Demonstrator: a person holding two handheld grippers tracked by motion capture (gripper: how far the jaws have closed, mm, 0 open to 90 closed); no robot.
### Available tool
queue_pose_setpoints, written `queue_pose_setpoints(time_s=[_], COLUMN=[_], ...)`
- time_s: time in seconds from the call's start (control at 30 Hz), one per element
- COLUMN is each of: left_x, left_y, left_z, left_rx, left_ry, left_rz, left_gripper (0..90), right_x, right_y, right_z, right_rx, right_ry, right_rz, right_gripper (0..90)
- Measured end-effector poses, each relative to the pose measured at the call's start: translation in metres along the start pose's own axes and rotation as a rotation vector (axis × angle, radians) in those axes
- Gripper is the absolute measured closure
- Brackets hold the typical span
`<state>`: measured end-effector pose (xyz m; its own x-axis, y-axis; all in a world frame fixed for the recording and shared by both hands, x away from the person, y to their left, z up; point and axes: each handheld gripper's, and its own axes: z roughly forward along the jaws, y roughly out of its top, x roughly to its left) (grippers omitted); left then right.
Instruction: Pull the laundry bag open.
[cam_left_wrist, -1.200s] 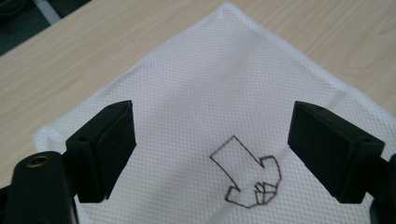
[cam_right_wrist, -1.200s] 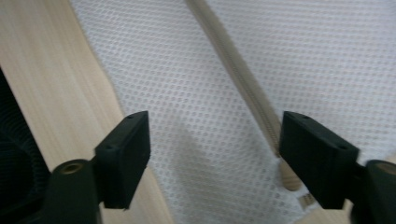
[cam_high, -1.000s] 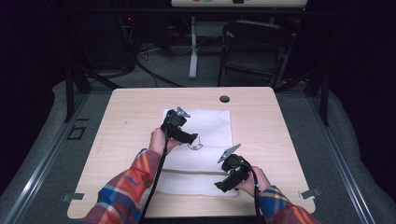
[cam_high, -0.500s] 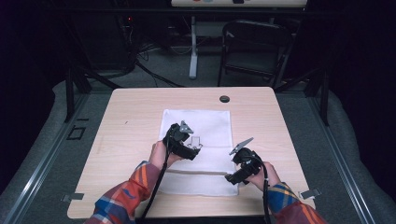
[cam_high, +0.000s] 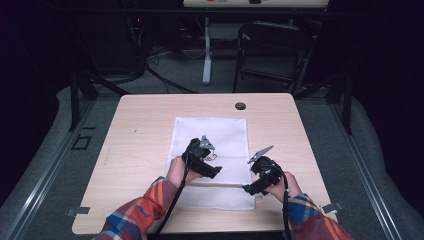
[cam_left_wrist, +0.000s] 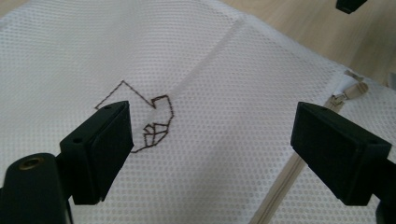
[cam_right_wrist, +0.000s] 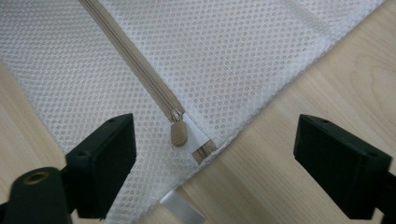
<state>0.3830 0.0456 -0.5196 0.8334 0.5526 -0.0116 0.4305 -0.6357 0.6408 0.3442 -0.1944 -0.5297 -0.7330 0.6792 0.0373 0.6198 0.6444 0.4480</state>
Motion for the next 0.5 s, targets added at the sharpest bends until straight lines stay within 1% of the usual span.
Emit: queue_pose_setpoints(time_s=[0.03, 0.13, 0.17, 0.23, 0.27, 0.3, 0.37, 0.4, 0.43, 0.47, 0.5], left_x=[-0.001, -0.008, -0.010, -0.016, -0.017, -0.021, -0.025, -0.026, -0.028, -0.030, -0.032], left_y=[0.000, 0.000, 0.000, 0.001, 0.001, 0.002, 0.003, 0.003, 0.003, 0.004, 0.004], left_z=[0.002, 0.010, 0.013, 0.018, 0.019, 0.022, 0.026, 0.027, 0.028, 0.030, 0.032], left_rx=[0.001, 0.009, 0.012, 0.017, 0.030, 0.033, 0.032, 0.032, 0.035, 0.031, 0.034], left_ry=[-0.019, -0.056, -0.059, -0.071, -0.078, -0.082, -0.096, -0.099, -0.106, -0.117, -0.120], left_rz=[0.006, 0.013, 0.017, 0.031, 0.043, 0.048, 0.055, 0.056, 0.060, 0.064, 0.069], left_gripper=[14.5, 15.3, 15.5, 16.2, 17.0, 17.1, 19.6, 19.7, 20.1, 20.6, 21.2], right_x=[0.000, -0.001, -0.001, -0.002, -0.002, -0.002, -0.003, -0.003, -0.003, -0.004, -0.003], right_y=[0.000, -0.001, -0.001, -0.001, -0.001, -0.001, -0.001, -0.001, -0.001, -0.001, -0.001], right_z=[0.000, -0.001, 0.000, -0.001, -0.001, -0.001, -0.001, -0.001, -0.001, -0.001, 0.000], right_rx=[-0.001, 0.000, -0.018, -0.023, -0.023, -0.024, -0.045, -0.050, -0.054, -0.051, -0.046], right_ry=[-0.001, -0.003, 0.006, -0.004, -0.005, -0.010, -0.012, -0.021, -0.014, -0.004, 0.000], right_rz=[0.002, 0.001, 0.005, 0.000, 0.003, 0.004, 0.012, 0.015, 0.023, 0.020, 0.021], right_gripper=[13.6, 15.0, 15.1, 15.9, 16.6, 17.2, 23.0, 24.7, 27.6, 32.5, 35.5])
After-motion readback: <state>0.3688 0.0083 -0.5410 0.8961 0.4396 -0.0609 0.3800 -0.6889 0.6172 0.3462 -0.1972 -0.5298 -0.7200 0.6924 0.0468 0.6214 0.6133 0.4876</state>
